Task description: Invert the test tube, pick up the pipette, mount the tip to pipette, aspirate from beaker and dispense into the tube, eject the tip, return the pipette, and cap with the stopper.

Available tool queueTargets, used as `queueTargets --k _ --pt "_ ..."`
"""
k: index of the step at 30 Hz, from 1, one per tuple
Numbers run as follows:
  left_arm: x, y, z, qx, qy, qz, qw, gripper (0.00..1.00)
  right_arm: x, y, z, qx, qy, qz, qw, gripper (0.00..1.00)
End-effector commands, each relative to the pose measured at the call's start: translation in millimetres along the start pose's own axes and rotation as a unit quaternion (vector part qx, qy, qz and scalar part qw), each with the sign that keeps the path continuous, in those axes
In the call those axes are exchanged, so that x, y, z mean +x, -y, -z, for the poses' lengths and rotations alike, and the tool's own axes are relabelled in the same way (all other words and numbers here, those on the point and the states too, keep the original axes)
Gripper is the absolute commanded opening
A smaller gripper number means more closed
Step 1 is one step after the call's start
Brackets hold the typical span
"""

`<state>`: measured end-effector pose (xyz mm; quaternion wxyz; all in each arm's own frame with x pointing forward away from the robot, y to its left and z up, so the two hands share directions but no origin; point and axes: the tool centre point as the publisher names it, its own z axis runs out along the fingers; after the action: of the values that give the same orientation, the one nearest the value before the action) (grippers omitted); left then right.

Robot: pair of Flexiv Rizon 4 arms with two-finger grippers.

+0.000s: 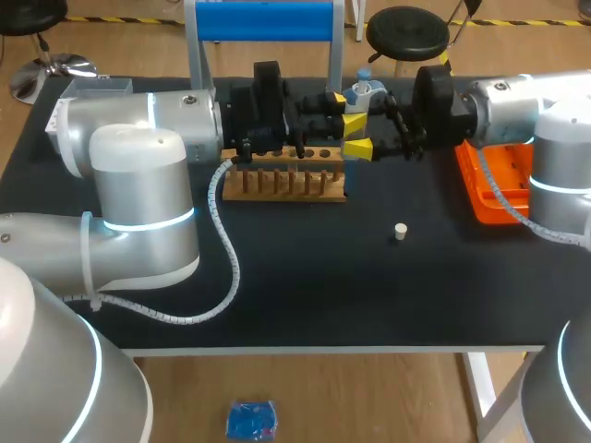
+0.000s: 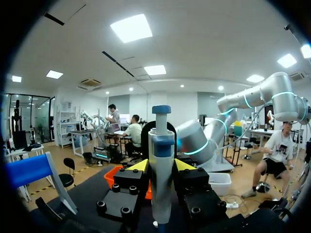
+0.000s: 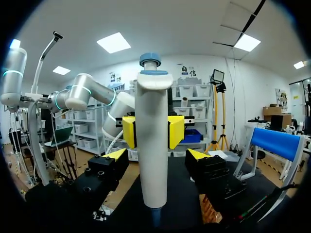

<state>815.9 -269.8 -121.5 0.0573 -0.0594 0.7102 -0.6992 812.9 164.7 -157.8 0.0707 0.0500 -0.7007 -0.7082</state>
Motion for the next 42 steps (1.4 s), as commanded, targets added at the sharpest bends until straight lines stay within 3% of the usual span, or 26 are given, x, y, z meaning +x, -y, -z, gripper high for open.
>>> queueTargets --k 1,6,9,16,25,34,42 --pt "1.2 -0.3 -1.3 0.002 0.003 0.000 1.000 0.00 3.5 -9.4 21.2 0.000 -0.011 0.005 1.000 1.00" --pt "1.2 -0.3 -1.3 0.002 0.003 0.000 1.000 0.00 2.5 -17.2 54.3 0.002 -0.005 0.015 1.000 1.00" --pt "1.2 -0.3 -1.3 0.002 0.003 0.000 1.000 0.00 -3.8 -19.6 75.0 0.008 0.022 0.015 1.000 1.00" --pt "1.2 -0.3 -1.3 0.002 0.003 0.000 1.000 0.00 -43.5 -21.0 100.7 0.037 0.093 0.011 0.995 1.00" --pt "1.2 -0.3 -1.3 0.002 0.003 0.000 1.000 0.00 -114.9 -20.3 92.8 0.072 0.150 0.001 0.986 1.00" --pt "1.2 -0.3 -1.3 0.002 0.003 0.000 1.000 0.00 -184.0 -13.3 68.6 0.092 0.166 -0.005 0.982 1.00" --pt "1.2 -0.3 -1.3 0.002 0.003 0.000 1.000 0.00 -224.8 -6.7 54.7 0.112 0.184 -0.011 0.977 1.00"
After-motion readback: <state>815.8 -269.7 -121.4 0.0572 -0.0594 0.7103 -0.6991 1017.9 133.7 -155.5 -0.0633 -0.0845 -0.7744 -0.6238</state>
